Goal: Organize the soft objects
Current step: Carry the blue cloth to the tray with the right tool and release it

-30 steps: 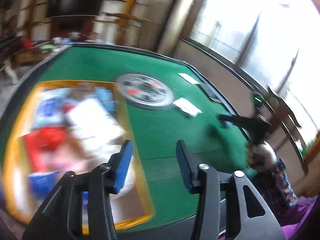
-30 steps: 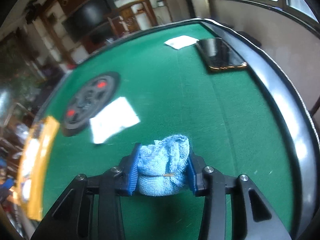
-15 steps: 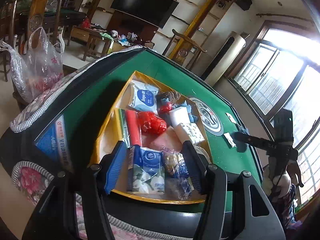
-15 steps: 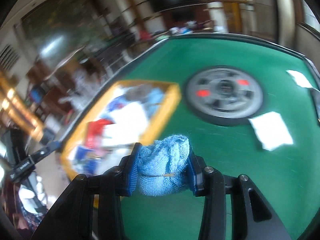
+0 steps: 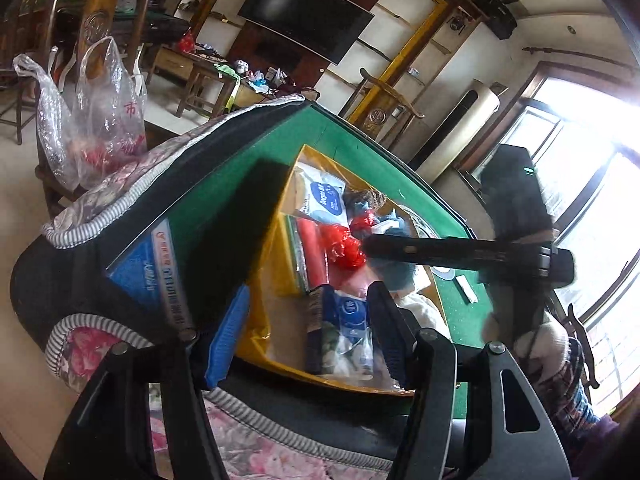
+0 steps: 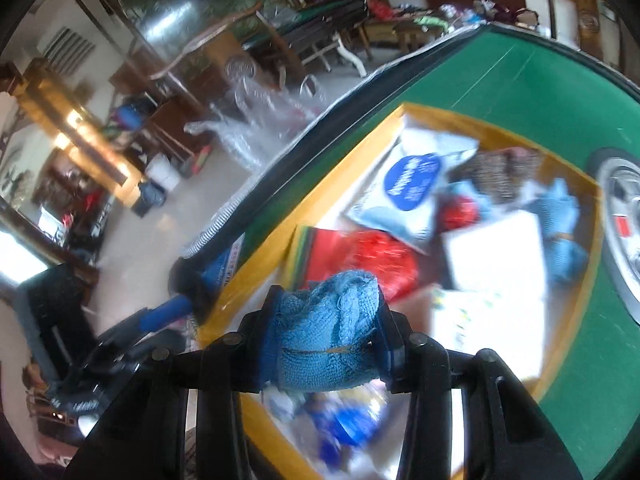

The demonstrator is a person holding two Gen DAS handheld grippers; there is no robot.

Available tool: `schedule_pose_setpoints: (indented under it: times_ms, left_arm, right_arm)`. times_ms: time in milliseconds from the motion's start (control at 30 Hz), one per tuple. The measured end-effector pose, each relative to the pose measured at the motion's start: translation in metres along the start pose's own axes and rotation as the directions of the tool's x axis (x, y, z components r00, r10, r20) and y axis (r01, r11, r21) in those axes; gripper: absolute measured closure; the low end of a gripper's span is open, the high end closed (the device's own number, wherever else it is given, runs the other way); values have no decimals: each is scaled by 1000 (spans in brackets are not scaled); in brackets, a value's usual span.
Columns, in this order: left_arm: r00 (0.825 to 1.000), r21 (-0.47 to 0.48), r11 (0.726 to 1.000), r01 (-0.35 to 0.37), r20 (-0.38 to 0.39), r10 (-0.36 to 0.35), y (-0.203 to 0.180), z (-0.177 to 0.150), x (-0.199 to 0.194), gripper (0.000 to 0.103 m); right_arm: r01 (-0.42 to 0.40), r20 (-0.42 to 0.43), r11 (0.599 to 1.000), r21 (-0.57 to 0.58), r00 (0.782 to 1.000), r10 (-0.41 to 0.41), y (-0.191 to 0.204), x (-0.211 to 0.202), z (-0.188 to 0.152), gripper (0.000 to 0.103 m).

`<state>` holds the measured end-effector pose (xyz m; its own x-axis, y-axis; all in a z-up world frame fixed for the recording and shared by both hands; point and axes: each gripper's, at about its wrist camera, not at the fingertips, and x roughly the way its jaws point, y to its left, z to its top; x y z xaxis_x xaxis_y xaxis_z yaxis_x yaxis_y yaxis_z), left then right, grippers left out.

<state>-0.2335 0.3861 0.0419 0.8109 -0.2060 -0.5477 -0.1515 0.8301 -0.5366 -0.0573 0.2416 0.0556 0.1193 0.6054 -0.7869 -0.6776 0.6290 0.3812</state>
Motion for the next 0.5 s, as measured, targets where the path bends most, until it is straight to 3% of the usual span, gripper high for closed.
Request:
schedule_pose_setpoints:
  times_ms: [100,167,233,300,500]
  left_arm:
    - [1000,-3,1000,5,0,-5,3,-1,-2,43]
    - [1000,-2,1000,2,0,-2,2,-2,-3,35]
    - [1000,5,1000,1,0,-1,0,-2,-2,34]
    - [1000,13,1000,-4,-3,4,-4,-2,-1,34]
    - [1000,38,999,-8,-2,8,-14,-2,-1,34]
  right_arm:
    - [17,-34,1000,-5,999,-17,5,25,4,65]
    - [58,-40,998,-13,998,-58,6,39,5,61]
    - [47,-45,999,4,998,-47,5,43,7,47]
    - [27,-30,999,21,999,-26,5,41,7,42]
    - [35,49,999,17,998,-35,3,6,3,42]
